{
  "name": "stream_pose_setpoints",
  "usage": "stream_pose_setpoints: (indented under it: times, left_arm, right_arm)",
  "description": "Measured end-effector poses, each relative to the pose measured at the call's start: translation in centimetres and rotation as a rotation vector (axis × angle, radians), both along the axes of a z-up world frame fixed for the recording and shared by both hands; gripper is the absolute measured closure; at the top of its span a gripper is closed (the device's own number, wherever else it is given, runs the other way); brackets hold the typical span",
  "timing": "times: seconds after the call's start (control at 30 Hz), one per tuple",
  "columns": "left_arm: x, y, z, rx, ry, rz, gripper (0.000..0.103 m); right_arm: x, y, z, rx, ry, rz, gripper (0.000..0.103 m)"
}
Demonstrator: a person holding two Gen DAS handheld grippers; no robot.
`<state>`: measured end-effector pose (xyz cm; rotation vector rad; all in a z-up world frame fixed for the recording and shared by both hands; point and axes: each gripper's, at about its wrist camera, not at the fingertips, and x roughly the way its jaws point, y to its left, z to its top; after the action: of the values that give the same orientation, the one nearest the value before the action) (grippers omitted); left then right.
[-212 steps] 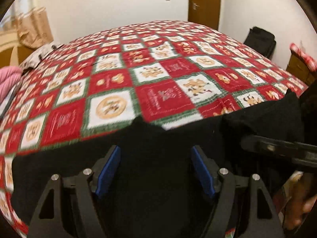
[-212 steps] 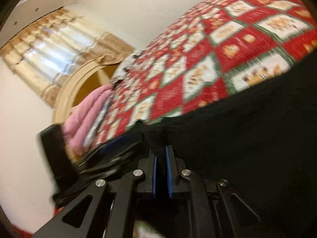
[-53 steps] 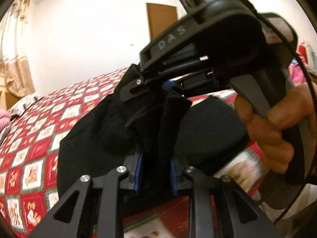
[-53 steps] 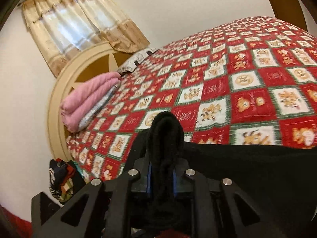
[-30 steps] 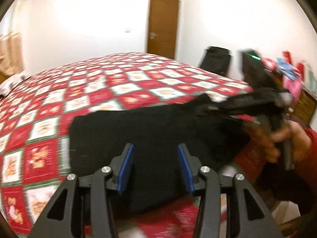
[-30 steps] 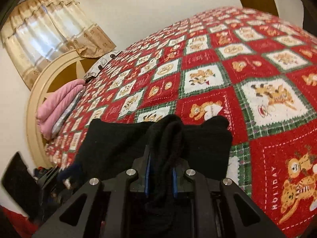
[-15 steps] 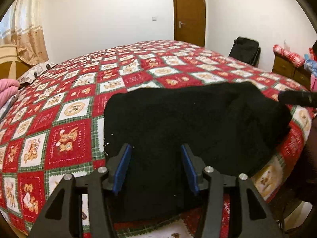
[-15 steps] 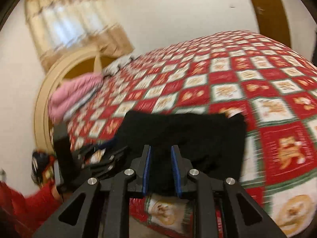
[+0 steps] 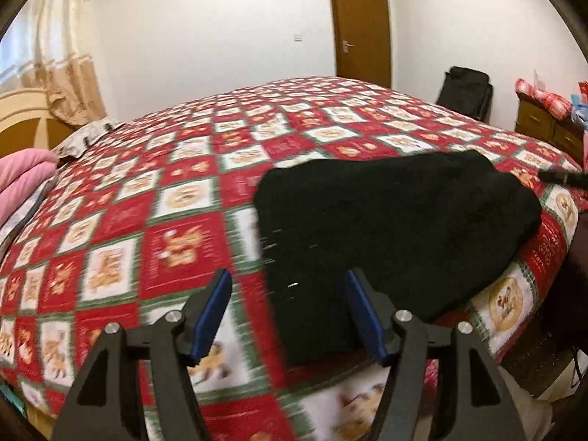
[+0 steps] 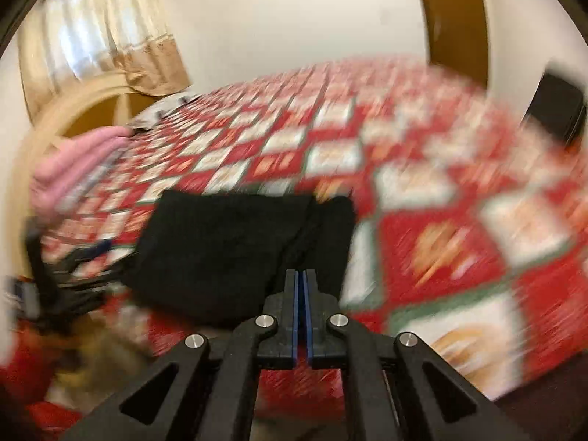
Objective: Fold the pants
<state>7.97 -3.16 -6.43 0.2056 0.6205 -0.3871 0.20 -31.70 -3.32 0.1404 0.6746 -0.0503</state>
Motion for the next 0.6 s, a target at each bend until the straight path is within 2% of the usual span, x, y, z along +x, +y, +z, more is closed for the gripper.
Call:
stream_pose_setpoints:
  times: [0.03,0.07,0.13,0.23,0.27,0.37,0.43,0.47,0.5,0.53,0.6]
  left_arm:
    - [0.0,0.5,0.2,-0.012,-0.012,0.016,0.035]
    - [0.2,0.7,0.2,-0.024,-0.020,0.028,0.035]
    - [0.6,0.4,-0.1,-0.044,-0.007,0.036,0.035]
    - [1.2,-0.5,-1.8,-0.029,0.050,0.038,0.035]
    - [1.2,-0.7,-2.4,-0.019,0.066,0.043,0.035]
    - [1.1,-0.7,-3.7,-0.024,0.089,0.072,0.035]
    - [1.1,-0.5,-3.7,-0.039,0.088,0.076,0.035]
    - [1.1,-0.4,-3.8,-0.039,0.088,0.075,0.035]
    - [1.1,-0.4,-3.8,-0.039,0.085,0.079,0.035]
    - [1.2,-0.1,-3.8,-0.054,0.082,0.081,0.035]
    - [1.4,0.1,-3.9,-0.078,0.096,0.078,0.035]
  right_arm:
    - [0.2,0.4,0.8,-0.018,-0.036,0.010,0.100]
    - [0.6,1.0,1.7,0.008,-0.082,0.047,0.100]
    - [2.3,2.7,2.2,0.099,-0.109,0.144,0.100]
    - [6.0,5.9,1.4,0.168,-0.085,0.268,0.100]
    - [8.3,8.1,0.8,0.197,-0.060,0.344,0.100]
    - [13.7,12.6,-1.0,0.181,-0.006,0.428,0.100]
    - [17.2,15.7,-3.4,0.097,0.061,0.405,0.100]
    - [20.0,16.8,-5.7,0.059,0.178,0.356,0.101]
    - [21.7,17.2,-7.2,0.082,0.244,0.331,0.102]
    - [22.6,16.9,-7.6,0.136,0.215,0.312,0.102]
    - [23.4,16.8,-7.4,0.141,0.187,0.291,0.102]
